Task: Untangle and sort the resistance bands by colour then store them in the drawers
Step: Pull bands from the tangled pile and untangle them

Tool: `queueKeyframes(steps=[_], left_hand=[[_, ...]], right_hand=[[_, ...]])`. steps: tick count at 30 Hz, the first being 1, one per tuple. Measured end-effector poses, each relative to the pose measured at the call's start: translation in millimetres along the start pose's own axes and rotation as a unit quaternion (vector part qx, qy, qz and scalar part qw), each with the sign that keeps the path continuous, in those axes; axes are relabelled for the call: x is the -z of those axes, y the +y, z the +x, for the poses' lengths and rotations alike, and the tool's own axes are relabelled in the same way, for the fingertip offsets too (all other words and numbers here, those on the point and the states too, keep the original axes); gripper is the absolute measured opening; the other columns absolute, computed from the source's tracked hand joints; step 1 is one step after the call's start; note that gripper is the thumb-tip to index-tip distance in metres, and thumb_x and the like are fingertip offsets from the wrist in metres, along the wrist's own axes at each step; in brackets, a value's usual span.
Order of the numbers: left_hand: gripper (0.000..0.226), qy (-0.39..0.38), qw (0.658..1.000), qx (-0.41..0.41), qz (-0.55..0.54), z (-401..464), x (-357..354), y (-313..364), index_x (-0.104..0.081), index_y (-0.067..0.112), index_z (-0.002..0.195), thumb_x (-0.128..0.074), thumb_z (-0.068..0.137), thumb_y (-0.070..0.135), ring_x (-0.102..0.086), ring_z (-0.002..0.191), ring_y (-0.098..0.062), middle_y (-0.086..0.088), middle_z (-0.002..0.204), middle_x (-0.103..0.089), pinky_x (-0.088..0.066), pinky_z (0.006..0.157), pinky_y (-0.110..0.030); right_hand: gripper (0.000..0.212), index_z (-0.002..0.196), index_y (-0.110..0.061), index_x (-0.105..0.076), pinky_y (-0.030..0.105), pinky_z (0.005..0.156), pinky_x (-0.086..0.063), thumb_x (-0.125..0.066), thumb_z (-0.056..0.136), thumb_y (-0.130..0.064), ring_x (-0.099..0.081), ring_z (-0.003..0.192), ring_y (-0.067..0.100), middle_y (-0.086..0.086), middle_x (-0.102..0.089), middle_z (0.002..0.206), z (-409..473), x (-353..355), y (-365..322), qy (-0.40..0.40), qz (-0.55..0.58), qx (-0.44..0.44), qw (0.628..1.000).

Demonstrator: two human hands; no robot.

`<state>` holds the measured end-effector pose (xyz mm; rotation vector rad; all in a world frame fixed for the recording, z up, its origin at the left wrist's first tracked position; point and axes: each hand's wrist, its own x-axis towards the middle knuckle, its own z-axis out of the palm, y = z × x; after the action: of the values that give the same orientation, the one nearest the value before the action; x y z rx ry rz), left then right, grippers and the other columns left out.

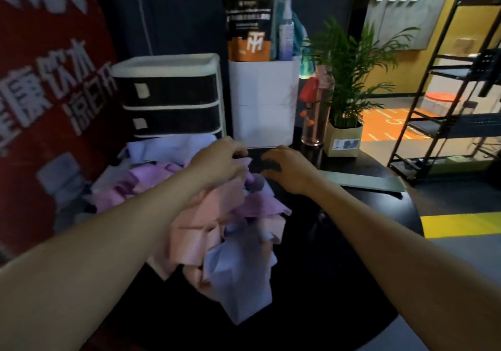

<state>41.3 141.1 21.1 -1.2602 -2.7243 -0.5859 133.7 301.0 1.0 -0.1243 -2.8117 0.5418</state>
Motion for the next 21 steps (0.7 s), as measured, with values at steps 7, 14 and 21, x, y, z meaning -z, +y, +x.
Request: queueKeyframes(steps=[7, 14, 21], left_hand=[[0.028, 0.071, 0.997, 0.029, -0.015, -77.9, 29.8, -57.3, -0.065, 0.015, 0.109, -0.066, 0.081, 0.015, -0.055, 0.105, -0.023, -0.003, 0.109, -0.056, -0.045, 0.091, -0.038], [0.021, 0.058, 0.993, 0.093, -0.046, -142.5, 27.2, -114.1, -0.065, 0.023, 0.095, -0.061, 0.080, 0.010, -0.059, 0.090, -0.013, 0.009, 0.095, -0.059, -0.045, 0.072, -0.025], [0.046, 0.012, 0.998, 0.057, -0.004, -188.1, -1.3, -134.8, -0.066, 0.015, 0.105, -0.082, 0.062, 0.015, -0.049, 0.096, -0.018, 0.003, 0.103, -0.052, -0.041, 0.079, -0.029]], right_hand=[[0.040, 0.126, -0.010, -0.056, 0.032, 0.094, -0.038, -0.062, 0.089, -0.025, -0.050, 0.113, 0.030, 0.014, -0.053, 0.124, -8.2, -19.5, -81.7, -0.036, 0.004, 0.046, 0.998], [0.041, 0.103, -0.014, -0.070, 0.038, 0.086, -0.042, -0.040, 0.086, -0.036, -0.058, 0.102, 0.030, 0.008, -0.066, 0.110, -13.4, -53.6, -142.5, -0.073, -0.057, 0.128, 0.987], [0.036, 0.127, -0.014, -0.056, 0.033, 0.103, -0.033, -0.056, 0.092, -0.026, -0.039, 0.126, 0.025, 0.009, -0.047, 0.135, -23.2, -75.3, -161.4, -0.098, -0.069, 0.139, 0.983]])
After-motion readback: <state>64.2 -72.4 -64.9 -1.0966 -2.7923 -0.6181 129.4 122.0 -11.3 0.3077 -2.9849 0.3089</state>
